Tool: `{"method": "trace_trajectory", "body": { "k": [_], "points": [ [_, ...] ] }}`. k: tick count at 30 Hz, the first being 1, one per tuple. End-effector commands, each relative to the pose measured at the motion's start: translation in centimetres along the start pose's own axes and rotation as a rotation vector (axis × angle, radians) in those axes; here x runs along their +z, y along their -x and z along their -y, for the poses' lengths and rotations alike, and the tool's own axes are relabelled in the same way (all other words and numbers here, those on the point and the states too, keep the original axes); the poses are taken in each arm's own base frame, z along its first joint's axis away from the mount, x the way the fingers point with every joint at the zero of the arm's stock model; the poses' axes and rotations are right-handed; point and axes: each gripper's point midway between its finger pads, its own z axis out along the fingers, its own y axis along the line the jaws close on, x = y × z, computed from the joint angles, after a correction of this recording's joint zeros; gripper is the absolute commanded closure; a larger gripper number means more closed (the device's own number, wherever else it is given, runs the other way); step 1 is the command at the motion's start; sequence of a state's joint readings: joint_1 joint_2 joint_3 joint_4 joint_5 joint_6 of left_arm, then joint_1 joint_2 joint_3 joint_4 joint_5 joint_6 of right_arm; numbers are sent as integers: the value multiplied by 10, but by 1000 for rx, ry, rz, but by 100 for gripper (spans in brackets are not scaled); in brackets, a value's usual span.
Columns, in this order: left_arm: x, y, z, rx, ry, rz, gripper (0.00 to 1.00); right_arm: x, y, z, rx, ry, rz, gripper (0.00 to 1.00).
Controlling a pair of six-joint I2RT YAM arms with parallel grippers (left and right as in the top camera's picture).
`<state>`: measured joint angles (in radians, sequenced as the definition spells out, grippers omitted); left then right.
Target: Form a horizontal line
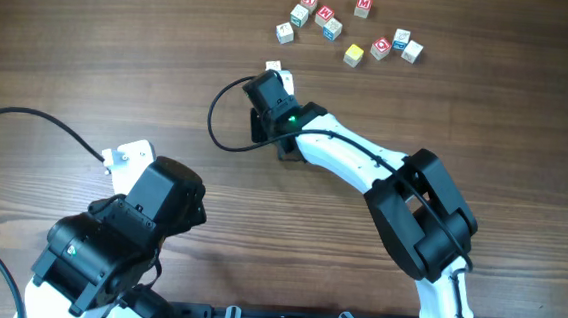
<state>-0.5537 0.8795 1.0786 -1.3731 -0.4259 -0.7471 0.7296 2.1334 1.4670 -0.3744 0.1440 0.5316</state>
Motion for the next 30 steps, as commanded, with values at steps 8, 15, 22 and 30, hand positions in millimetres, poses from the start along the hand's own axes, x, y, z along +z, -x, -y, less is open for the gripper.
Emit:
{"method": "trace_trajectory", "body": {
  "k": [8,15,22,30],
  "points": [
    [0,2,-3,-22,13,11,0,5,2,6,36,-38,8,95],
    [0,2,-3,-21,14,11,0,4,2,7,47,-47,9,95],
    [0,2,-3,-21,14,11,0,4,2,12,78,-70,17,95],
    [0,2,-3,-21,14,11,0,4,5,17,121,-101,38,95]
  ]
}}
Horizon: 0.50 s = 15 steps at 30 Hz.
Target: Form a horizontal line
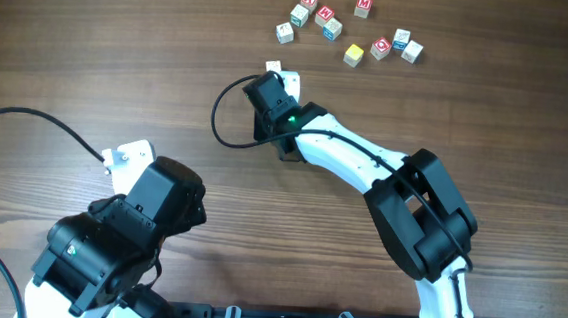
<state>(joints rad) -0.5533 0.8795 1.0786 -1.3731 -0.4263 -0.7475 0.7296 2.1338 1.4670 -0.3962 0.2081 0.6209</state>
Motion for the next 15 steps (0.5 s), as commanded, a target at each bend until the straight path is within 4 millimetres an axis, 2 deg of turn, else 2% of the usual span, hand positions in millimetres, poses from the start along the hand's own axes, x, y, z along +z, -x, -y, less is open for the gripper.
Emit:
{"method": "trace_trajectory", "body": {
  "k": [1,15],
  "points": [
    [0,2,-3,-21,13,11,0,4,5,4,36,-35,21,95],
    [0,2,-3,-21,13,11,0,4,4,7,51,-47,23,95]
  ]
}}
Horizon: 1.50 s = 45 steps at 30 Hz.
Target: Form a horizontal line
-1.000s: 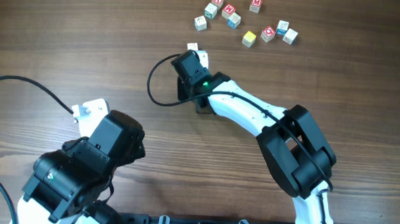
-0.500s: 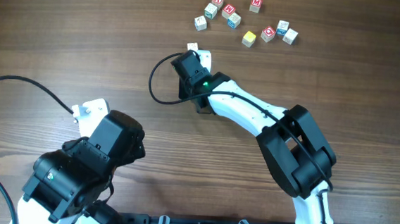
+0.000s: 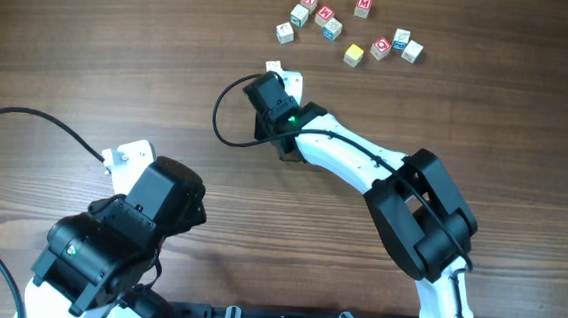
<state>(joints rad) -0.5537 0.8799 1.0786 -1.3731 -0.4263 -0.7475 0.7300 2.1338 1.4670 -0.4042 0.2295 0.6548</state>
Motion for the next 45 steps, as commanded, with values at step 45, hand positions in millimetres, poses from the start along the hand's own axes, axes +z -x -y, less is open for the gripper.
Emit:
{"method": "trace_trajectory", "body": {
  "k": [45],
  "points": [
    [0,2,-3,-21,13,11,0,3,16,-13,-48,38,64,95]
  ]
}}
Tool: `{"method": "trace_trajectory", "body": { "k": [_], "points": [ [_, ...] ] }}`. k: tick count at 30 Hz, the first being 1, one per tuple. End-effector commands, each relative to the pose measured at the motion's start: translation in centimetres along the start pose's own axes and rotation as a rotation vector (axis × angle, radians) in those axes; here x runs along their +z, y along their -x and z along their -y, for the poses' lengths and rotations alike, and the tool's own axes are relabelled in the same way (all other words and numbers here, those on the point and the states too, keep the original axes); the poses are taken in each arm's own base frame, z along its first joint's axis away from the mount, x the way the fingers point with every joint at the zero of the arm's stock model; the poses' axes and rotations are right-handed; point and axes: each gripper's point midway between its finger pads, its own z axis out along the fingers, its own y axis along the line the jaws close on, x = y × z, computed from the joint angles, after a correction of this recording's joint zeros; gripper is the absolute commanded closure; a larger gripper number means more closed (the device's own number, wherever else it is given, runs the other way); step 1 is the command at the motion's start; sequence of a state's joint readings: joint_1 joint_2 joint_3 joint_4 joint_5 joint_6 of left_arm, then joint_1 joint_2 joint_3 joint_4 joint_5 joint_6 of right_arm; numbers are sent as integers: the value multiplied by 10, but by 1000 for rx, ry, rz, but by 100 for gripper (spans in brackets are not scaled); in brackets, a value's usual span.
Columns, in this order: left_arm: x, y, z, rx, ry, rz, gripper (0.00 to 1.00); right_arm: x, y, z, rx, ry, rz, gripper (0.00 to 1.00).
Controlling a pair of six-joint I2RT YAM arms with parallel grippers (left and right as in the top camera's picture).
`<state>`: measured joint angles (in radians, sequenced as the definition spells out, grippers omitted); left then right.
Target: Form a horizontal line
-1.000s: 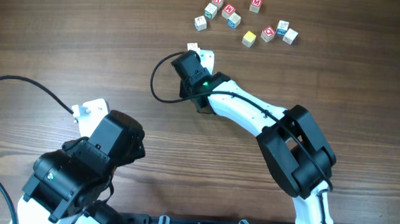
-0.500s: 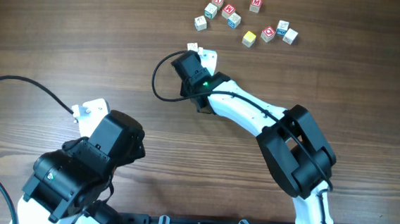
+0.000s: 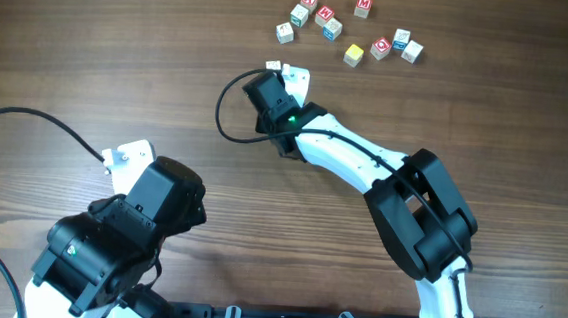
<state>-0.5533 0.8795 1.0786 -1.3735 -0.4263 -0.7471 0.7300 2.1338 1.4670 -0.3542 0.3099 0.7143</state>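
Observation:
Several small lettered cubes lie loosely scattered at the far middle of the table in the overhead view, among them a yellow cube [image 3: 353, 55], a red-faced cube [image 3: 380, 47], a cube at the left end [image 3: 285, 32] and one at the right end [image 3: 412, 53]. They form no line. My right gripper [image 3: 287, 72] reaches in from the right and sits just below and left of the cluster, touching no cube. Its white fingertips [image 3: 298, 77] stand apart with nothing between them. My left gripper [image 3: 127, 155] rests at the near left, mostly hidden under its arm.
The right arm's white links [image 3: 354, 159] cross the middle of the table, with a black cable loop [image 3: 225, 115] beside the wrist. Another black cable [image 3: 26, 116] runs along the left side. A black rail lines the near edge.
My right gripper has shifted slightly to the right and towards the cubes. The cubes and the left arm are where they were.
My right gripper stood just below the left end of the cube cluster at each earlier moment, creeping a little farther and rightwards each time. No cube has moved, and the left arm has stayed at rest.

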Motion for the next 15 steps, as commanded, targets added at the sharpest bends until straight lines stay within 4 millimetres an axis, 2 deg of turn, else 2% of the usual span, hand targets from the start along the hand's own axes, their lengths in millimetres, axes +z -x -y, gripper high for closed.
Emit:
{"method": "trace_trajectory", "body": {
  "k": [1,3,5,8,9,11,12,14,15],
  "points": [
    [0,2,-2,-21,13,11,0,1,-5,-21,-143,99,-37,95],
    [0,2,-2,-21,13,11,0,-12,-2,-26,-177,132,-45,95],
    [0,2,-2,-21,13,11,0,-35,2,-24,-180,130,-54,95],
    [0,2,-2,-21,13,11,0,-68,0,-9,-167,83,-95,95],
    [0,2,-2,-21,13,11,0,-71,-2,4,-149,26,-106,95],
    [0,2,-2,-21,13,11,0,-72,-9,42,-65,-148,-123,95],
    [0,2,-2,-21,13,11,0,-72,-12,54,-6,-192,-136,96],
    [0,2,-2,-21,13,11,0,-63,-12,67,42,-198,-146,95],
    [0,2,-2,-21,13,11,0,-56,-17,80,110,-212,-164,96]
  ]
}}
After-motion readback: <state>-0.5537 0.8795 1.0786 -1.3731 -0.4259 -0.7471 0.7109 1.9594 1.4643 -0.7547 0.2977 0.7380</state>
